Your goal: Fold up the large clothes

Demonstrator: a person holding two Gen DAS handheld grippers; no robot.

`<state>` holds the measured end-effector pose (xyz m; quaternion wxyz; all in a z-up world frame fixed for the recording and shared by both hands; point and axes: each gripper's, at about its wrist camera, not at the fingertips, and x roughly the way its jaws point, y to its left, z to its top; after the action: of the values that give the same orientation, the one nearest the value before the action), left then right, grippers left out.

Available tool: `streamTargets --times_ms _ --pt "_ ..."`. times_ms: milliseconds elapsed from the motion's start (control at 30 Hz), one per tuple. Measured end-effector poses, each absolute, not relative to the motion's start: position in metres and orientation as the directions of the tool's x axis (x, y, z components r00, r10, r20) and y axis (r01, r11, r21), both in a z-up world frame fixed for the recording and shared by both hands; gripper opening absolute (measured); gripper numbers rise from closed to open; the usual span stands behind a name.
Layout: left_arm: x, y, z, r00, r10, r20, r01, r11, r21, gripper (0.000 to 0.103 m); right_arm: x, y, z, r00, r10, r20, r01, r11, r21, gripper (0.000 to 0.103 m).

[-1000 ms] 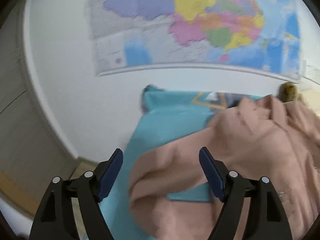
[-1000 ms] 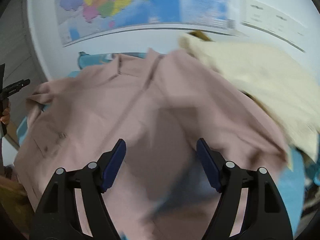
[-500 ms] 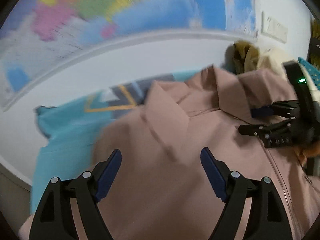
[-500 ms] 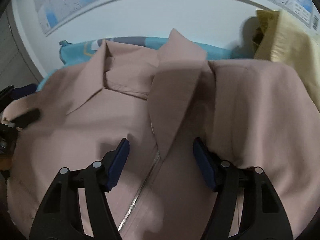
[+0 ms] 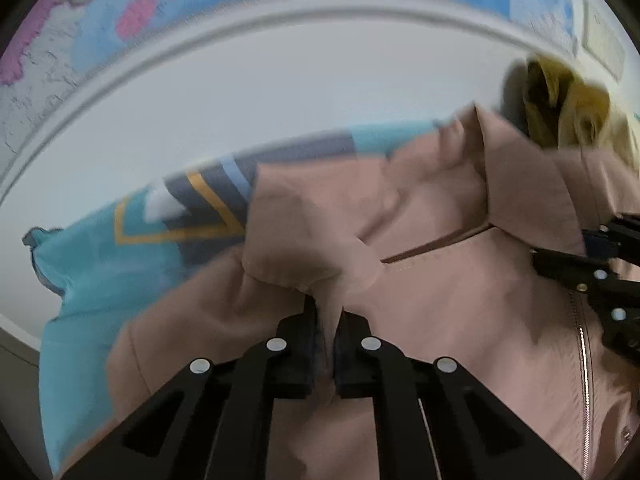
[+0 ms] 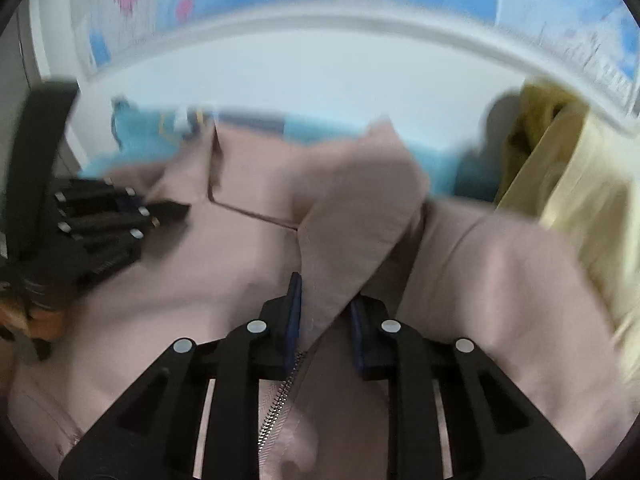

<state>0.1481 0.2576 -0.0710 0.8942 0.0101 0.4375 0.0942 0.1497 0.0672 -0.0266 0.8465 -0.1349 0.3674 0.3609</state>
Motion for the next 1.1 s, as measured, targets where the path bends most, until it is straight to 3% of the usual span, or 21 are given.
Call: streamTargets --times_ms 100,200,267,333,467,533,567,600,700,767,900,933,1000,1100 --pt "0.151 0.268 -0.048 0.646 0.179 -0.742 -0.203 0.977 0.059 0.005 0.158 0.067 -0.008 0.516 0.533 -0.671 -0.694 0.719 0.038 0.021" --pt "0.154 0.269 -0.037 0.659 0.214 -0.721 -0.231 0.970 0.076 0.009 0.169 0.079 -0.013 0.548 0.488 -0.679 -0.681 0.732 -0.024 0.021" --pt "0.148 0.264 -0.036 0.661 0.223 -0.716 -0.233 0.969 0.086 0.018 0.179 0.081 -0.026 0.526 0.458 -0.716 -0.669 0.743 -0.016 0.022" --pt "0.134 0.255 -0.034 0.666 0.260 -0.699 -0.240 0.962 0.129 0.039 0.185 0.083 -0.037 0.509 0.430 -0.746 -0.657 0.754 -0.013 0.023" --pt "0.090 0.266 -0.023 0.697 0.241 -0.676 -0.207 0.969 0.132 0.049 0.166 0.056 -0.023 0.485 0.486 -0.727 -0.687 0.726 0.026 0.049" --pt "0.058 0.265 -0.018 0.711 0.232 -0.663 -0.188 0.972 0.139 0.067 0.146 0.027 -0.004 0.467 0.548 -0.694 -0.708 0.702 0.078 0.059" --pt "0.046 0.265 -0.016 0.718 0.234 -0.656 -0.180 0.972 0.149 0.067 0.137 0.017 0.003 0.466 0.563 -0.682 -0.712 0.696 0.088 0.067" --pt "0.030 0.265 -0.013 0.724 0.233 -0.649 -0.172 0.972 0.157 0.069 0.121 -0.009 0.012 0.470 0.582 -0.664 -0.719 0.689 0.095 0.068" --pt "-0.014 0.261 -0.016 0.732 0.174 -0.659 -0.124 0.985 0.122 0.069 0.083 -0.070 0.015 0.457 0.604 -0.653 -0.711 0.689 0.140 0.068" --pt "-0.028 0.252 -0.020 0.733 0.139 -0.666 -0.084 0.990 0.114 0.069 0.065 -0.116 -0.001 0.425 0.577 -0.698 -0.674 0.716 0.181 0.067" --pt "-0.050 0.214 -0.021 0.747 0.052 -0.662 0.041 0.991 0.124 0.069 0.037 -0.156 -0.041 0.402 0.443 -0.802 -0.603 0.787 0.132 0.062" --pt "-0.056 0.198 -0.019 0.753 0.003 -0.659 0.100 0.988 0.118 0.069 0.033 -0.163 -0.051 0.397 0.402 -0.825 -0.582 0.805 0.111 0.060" --pt "-0.065 0.167 -0.017 0.755 -0.061 -0.652 0.183 0.976 0.120 0.070 0.026 -0.176 -0.061 0.416 0.327 -0.849 -0.566 0.823 0.040 0.044" --pt "-0.081 0.118 -0.011 0.745 -0.187 -0.640 0.341 0.932 0.125 0.076 0.015 -0.187 -0.062 0.494 0.210 -0.844 -0.549 0.828 -0.116 0.043"
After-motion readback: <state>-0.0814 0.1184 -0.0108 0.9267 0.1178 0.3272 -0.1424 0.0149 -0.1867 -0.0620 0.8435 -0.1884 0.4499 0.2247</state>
